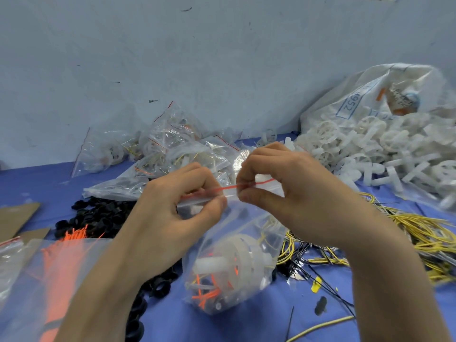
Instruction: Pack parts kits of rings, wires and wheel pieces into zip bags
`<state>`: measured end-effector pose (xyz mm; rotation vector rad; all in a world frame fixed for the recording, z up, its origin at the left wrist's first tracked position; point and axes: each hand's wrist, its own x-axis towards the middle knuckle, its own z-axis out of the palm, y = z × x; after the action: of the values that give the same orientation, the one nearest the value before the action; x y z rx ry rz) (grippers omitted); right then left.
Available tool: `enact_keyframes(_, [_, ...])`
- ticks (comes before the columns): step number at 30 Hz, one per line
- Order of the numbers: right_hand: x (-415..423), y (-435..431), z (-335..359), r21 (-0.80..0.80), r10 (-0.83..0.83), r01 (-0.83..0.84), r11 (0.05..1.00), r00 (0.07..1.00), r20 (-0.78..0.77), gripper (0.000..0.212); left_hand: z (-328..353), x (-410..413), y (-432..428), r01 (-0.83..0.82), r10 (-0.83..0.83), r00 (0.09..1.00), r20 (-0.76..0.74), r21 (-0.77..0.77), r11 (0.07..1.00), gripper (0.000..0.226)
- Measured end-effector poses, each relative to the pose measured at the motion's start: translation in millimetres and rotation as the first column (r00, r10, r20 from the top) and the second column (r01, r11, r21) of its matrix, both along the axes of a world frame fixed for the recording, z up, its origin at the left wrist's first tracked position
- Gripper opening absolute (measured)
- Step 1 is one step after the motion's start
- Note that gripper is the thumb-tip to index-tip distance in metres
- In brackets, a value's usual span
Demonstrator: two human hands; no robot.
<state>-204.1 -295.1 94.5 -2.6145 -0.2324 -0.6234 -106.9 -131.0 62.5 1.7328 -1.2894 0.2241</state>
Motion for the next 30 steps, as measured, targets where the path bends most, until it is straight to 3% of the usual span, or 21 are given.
enact_keyframes(4, [2.5,7.0,-1.7,0.031,0.034,-0.032,0.999,0.999,-0.041,0.015,-0.4,-0.3,0.9,-0.001,0.001,1.0,-0.011,0.001,1.0,0.008])
enact_keyframes(12, [1.7,-2.9,-4.2,0.111,0.015,-0.008,0.994,0.998,-0.065,0.008,1.4,1.8,4.7,-0.057,0.055,0.997,0.049,0.044,0.997,0.018])
enact_keyframes(16, [4.8,2.8,-6.2,-0.024,-0.002,0.001,1.0,0.999,-0.045,0.014,0.5,-0.3,3.2,-0.157,0.136,0.976,0.17,0.117,0.981,0.009])
enact_keyframes(19, [7.7,5.8,-7.0,-0.019,0.008,-0.009,1.0,0.998,-0.057,0.007,1.9,-5.1,2.1,-0.128,0.108,0.981,0.163,0.124,0.984,0.006])
enact_keyframes(26, [-5.3,-11.0,-4.0,0.174,0.024,-0.005,0.985,0.994,-0.105,0.017,5.4,-8.6,1.3,-0.101,0.087,0.989,0.122,0.113,0.989,0.006])
enact_keyframes(30, [-1.9,-6.4,-4.0,0.088,0.032,-0.024,0.996,0.996,-0.089,0.015,3.9,-9.7,1.8,-0.099,0.073,0.986,0.151,0.174,0.98,0.01])
